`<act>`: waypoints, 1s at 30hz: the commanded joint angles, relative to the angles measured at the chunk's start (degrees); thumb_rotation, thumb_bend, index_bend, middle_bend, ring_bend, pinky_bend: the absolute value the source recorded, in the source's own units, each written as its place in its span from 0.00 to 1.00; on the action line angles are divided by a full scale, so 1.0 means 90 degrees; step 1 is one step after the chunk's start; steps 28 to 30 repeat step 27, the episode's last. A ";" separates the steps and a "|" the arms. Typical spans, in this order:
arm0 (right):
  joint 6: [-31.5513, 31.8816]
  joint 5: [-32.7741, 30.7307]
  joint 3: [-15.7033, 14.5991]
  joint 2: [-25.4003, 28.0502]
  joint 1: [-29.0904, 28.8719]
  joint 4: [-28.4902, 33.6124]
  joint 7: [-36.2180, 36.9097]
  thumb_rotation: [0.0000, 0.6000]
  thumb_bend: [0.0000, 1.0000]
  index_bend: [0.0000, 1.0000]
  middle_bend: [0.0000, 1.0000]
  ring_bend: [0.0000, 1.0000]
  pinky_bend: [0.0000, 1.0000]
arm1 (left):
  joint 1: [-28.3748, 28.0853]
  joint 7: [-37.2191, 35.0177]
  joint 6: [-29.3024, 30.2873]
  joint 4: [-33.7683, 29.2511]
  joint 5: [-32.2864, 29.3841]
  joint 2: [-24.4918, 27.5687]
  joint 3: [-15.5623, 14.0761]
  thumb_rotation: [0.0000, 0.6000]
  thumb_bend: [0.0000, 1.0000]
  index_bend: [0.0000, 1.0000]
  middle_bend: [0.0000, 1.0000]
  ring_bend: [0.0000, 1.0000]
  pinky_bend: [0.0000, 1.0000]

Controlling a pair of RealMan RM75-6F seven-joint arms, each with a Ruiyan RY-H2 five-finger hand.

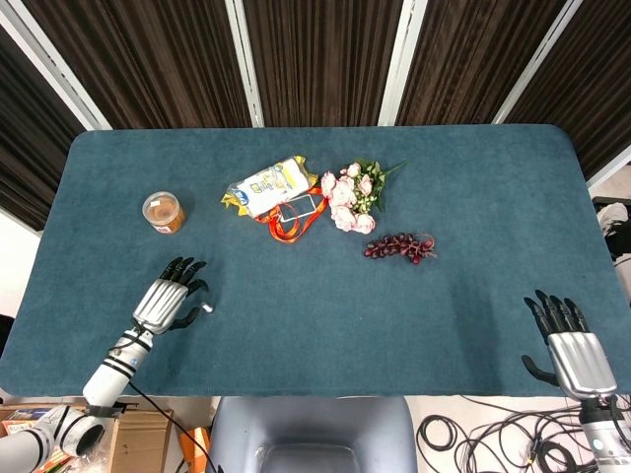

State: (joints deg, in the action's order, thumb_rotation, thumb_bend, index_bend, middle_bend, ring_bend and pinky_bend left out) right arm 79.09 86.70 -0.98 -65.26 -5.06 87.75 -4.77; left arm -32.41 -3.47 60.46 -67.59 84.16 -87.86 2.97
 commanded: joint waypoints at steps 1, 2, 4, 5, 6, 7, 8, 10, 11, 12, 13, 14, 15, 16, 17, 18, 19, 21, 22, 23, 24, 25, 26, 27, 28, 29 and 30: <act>-0.0003 -0.0020 0.0011 0.0000 0.0003 0.0001 -0.0008 1.00 0.21 0.00 0.00 0.00 0.00 | -0.0002 -0.0031 0.0030 -0.0040 0.0042 0.0022 -0.0022 1.00 0.38 0.31 0.10 0.00 0.01; -0.0005 -0.0032 0.0019 -0.0001 0.0002 0.0001 -0.0013 1.00 0.21 0.00 0.00 0.00 0.00 | 0.0000 -0.0042 0.0048 -0.0062 0.0065 0.0030 -0.0034 1.00 0.38 0.30 0.10 0.00 0.01; -0.0009 -0.0039 0.0024 0.0000 0.0003 0.0004 -0.0016 1.00 0.21 0.00 0.00 0.00 0.00 | 0.0005 -0.0038 0.0085 -0.0102 0.0103 0.0048 -0.0055 1.00 0.38 0.30 0.10 0.00 0.01; -0.0004 -0.0034 0.0022 0.0000 0.0007 0.0003 -0.0019 1.00 0.21 0.00 0.00 0.00 0.00 | 0.0015 -0.0022 0.0128 -0.0146 0.0134 0.0072 -0.0067 1.00 0.38 0.30 0.10 0.00 0.01; 0.0006 -0.0028 0.0020 0.0000 0.0013 0.0000 -0.0018 1.00 0.21 0.00 0.00 0.00 0.00 | 0.0030 -0.0007 0.0174 -0.0194 0.0161 0.0100 -0.0079 1.00 0.38 0.29 0.10 0.00 0.01; 0.0022 -0.0018 0.0018 0.0001 0.0020 -0.0004 -0.0018 1.00 0.21 0.00 0.00 0.00 0.00 | 0.0056 0.0009 0.0240 -0.0261 0.0193 0.0139 -0.0094 1.00 0.38 0.28 0.10 0.00 0.01; 0.0041 -0.0003 0.0014 0.0002 0.0028 -0.0005 -0.0016 1.00 0.21 0.00 0.00 0.00 0.00 | 0.0099 0.0024 0.0330 -0.0357 0.0237 0.0203 -0.0121 1.00 0.38 0.27 0.10 0.00 0.01; 0.0116 0.0046 0.0001 0.0018 0.0062 -0.0001 0.0012 1.00 0.21 0.00 0.00 0.00 0.00 | 0.0299 0.0080 0.0673 -0.0671 0.0367 0.0462 -0.0232 1.00 0.38 0.21 0.09 0.00 0.01; 0.0187 0.0084 -0.0008 0.0025 0.0094 -0.0006 0.0020 1.00 0.21 0.00 0.00 0.00 0.00 | 0.0479 0.0180 0.0896 -0.0894 0.0409 0.0687 -0.0332 1.00 0.38 0.17 0.07 0.00 0.01; 0.0242 0.0116 -0.0017 0.0028 0.0119 -0.0013 0.0019 1.00 0.21 0.00 0.00 0.00 0.00 | 0.0642 0.0304 0.1040 -0.1091 0.0387 0.0894 -0.0416 1.00 0.38 0.11 0.04 0.00 0.01; 0.0296 0.0144 -0.0027 0.0032 0.0147 -0.0012 0.0023 1.00 0.21 0.00 0.00 0.00 0.00 | 0.0823 0.0462 0.1171 -0.1323 0.0299 0.1113 -0.0487 1.00 0.38 0.07 0.02 0.00 0.01; 0.0366 0.0182 -0.0040 0.0036 0.0183 -0.0005 0.0030 1.00 0.21 0.00 0.00 0.00 0.00 | 0.1083 0.0717 0.1326 -0.1675 0.0099 0.1403 -0.0571 1.00 0.38 0.03 0.01 0.00 0.00; 0.0419 0.0215 -0.0049 0.0038 0.0207 0.0001 0.0027 1.00 0.21 0.00 0.00 0.00 0.00 | 0.1276 0.0908 0.1442 -0.1943 -0.0062 0.1609 -0.0634 1.00 0.38 0.00 0.00 0.00 0.00; 0.0465 0.0243 -0.0058 0.0035 0.0230 0.0004 0.0010 1.00 0.21 0.00 0.00 0.00 0.00 | 0.1465 0.1029 0.1586 -0.2181 -0.0198 0.1774 -0.0688 1.00 0.38 0.00 0.00 0.00 0.00; 0.0520 0.0273 -0.0064 0.0025 0.0255 0.0006 -0.0032 1.00 0.21 0.00 0.00 0.00 0.00 | 0.1702 0.1060 0.1826 -0.2387 -0.0291 0.1914 -0.0744 1.00 0.38 0.00 0.00 0.00 0.00; 0.0552 0.0291 -0.0066 0.0013 0.0271 0.0008 -0.0066 1.00 0.21 0.00 0.00 0.00 0.00 | 0.1861 0.0985 0.2033 -0.2420 -0.0262 0.1964 -0.0784 1.00 0.38 0.00 0.00 0.00 0.00; 0.0570 0.0303 -0.0070 0.0000 0.0282 0.0019 -0.0097 1.00 0.21 0.00 0.00 0.00 0.00 | 0.2006 0.0830 0.2242 -0.2371 -0.0178 0.1978 -0.0822 1.00 0.38 0.00 0.00 0.00 0.00; 0.0600 0.0311 -0.0064 -0.0033 0.0299 0.0051 -0.0155 1.00 0.21 0.00 0.00 0.00 0.00 | 0.2258 0.0392 0.2608 -0.2144 0.0026 0.1958 -0.0885 1.00 0.38 0.00 0.00 0.00 0.00; 0.0606 0.0315 -0.0060 -0.0050 0.0302 0.0056 -0.0192 1.00 0.21 0.00 0.00 0.00 0.00 | 0.2318 0.0319 0.2677 -0.2084 0.0082 0.1981 -0.0910 1.00 0.38 0.00 0.00 0.00 0.00; 0.0600 0.0328 -0.0063 -0.0070 0.0300 0.0056 -0.0255 1.00 0.21 0.00 0.00 0.00 0.00 | 0.2364 0.0247 0.2836 -0.2045 0.0265 0.2032 -0.0924 1.00 0.38 0.00 0.00 0.00 0.00; 0.0589 0.0323 -0.0062 -0.0085 0.0299 0.0063 -0.0283 1.00 0.21 0.00 0.00 0.00 0.00 | 0.2382 0.0132 0.3011 -0.1966 0.0460 0.2021 -0.0905 1.00 0.38 0.00 0.00 0.00 0.00; 0.0581 0.0315 -0.0059 -0.0098 0.0299 0.0069 -0.0317 1.00 0.21 0.00 0.00 0.00 0.00 | 0.2409 0.0041 0.3176 -0.1852 0.0611 0.1983 -0.0880 1.00 0.38 0.00 0.00 0.00 0.00; 0.0574 0.0312 -0.0060 -0.0110 0.0301 0.0071 -0.0363 1.00 0.21 0.00 0.00 0.00 0.00 | 0.2446 0.0012 0.3299 -0.1736 0.0705 0.1936 -0.0864 1.00 0.38 0.00 0.00 0.00 0.00; 0.0573 0.0315 -0.0065 -0.0123 0.0307 0.0071 -0.0412 1.00 0.21 0.00 0.00 0.00 0.00 | 0.2492 0.0011 0.3410 -0.1625 0.0786 0.1882 -0.0849 1.00 0.38 0.00 0.00 0.00 0.00; 0.0573 0.0315 -0.0065 -0.0123 0.0307 0.0071 -0.0412 1.00 0.21 0.00 0.00 0.00 0.00 | 0.2492 0.0011 0.3410 -0.1625 0.0786 0.1882 -0.0849 1.00 0.38 0.00 0.00 0.00 0.00; 0.0573 0.0315 -0.0065 -0.0123 0.0307 0.0071 -0.0412 1.00 0.21 0.00 0.00 0.00 0.00 | 0.2492 0.0011 0.3410 -0.1625 0.0786 0.1882 -0.0849 1.00 0.38 0.00 0.00 0.00 0.00; 0.0573 0.0315 -0.0065 -0.0123 0.0307 0.0071 -0.0412 1.00 0.21 0.00 0.00 0.00 0.00 | 0.2492 0.0011 0.3410 -0.1625 0.0786 0.1882 -0.0849 1.00 0.38 0.00 0.00 0.00 0.00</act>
